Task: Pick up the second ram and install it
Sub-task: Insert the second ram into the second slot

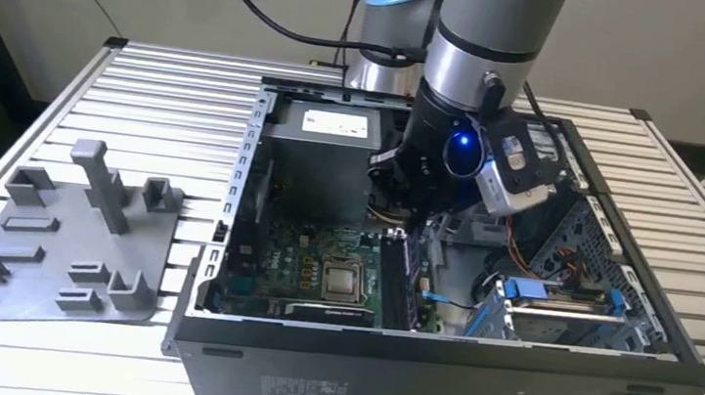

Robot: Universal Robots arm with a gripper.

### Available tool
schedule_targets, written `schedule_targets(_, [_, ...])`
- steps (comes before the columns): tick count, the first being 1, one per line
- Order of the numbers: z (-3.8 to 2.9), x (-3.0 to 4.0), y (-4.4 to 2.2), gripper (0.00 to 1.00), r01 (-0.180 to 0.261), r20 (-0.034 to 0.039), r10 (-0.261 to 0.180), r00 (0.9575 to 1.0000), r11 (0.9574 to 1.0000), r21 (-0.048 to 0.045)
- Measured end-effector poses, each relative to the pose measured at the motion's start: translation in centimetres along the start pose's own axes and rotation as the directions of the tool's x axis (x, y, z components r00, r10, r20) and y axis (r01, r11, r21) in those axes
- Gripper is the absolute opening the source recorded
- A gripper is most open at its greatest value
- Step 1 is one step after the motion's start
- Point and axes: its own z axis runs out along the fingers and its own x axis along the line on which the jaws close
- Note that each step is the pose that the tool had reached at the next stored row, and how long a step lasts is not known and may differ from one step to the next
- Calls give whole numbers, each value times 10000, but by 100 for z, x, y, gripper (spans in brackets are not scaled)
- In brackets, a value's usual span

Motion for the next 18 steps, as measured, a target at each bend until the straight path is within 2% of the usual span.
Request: schedule_targets(18, [328, 6, -27, 14, -121, -15, 121, 9999, 9999, 1])
